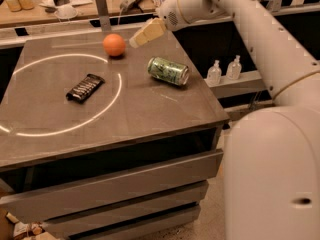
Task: Pick orange
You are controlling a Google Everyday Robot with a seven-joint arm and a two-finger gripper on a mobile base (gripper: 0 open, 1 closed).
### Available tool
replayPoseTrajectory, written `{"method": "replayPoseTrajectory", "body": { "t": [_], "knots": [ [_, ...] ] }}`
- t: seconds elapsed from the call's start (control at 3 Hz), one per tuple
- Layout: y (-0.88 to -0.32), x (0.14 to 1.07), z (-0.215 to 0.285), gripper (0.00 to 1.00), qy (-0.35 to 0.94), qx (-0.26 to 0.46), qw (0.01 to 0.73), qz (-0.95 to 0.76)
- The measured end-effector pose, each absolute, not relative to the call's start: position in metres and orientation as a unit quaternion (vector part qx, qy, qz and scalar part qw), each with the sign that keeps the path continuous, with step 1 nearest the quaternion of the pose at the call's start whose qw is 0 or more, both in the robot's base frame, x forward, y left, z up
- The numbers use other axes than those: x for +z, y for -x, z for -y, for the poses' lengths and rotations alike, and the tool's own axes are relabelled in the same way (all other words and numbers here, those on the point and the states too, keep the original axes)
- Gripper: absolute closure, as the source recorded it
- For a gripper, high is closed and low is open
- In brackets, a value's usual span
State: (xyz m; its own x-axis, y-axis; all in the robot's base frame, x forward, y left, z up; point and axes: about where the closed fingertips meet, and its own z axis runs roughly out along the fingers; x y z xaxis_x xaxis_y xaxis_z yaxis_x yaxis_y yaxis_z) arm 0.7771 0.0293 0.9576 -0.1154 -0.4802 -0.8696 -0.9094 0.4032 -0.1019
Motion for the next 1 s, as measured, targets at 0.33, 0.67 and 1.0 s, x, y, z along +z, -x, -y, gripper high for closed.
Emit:
{"method": "replayPoseTrajectory", "body": {
  "t": [0.33,0.67,1.0],
  "knots": [
    [-0.804,0.941,-0.054,0.0,0.496,0.233,0.45,-0.705],
    [-0.83,0.925,-0.081,0.0,0.48,0.228,0.477,-0.7],
    [-0.842,0.906,-0.108,0.0,0.452,0.236,0.496,-0.703]
  ]
}}
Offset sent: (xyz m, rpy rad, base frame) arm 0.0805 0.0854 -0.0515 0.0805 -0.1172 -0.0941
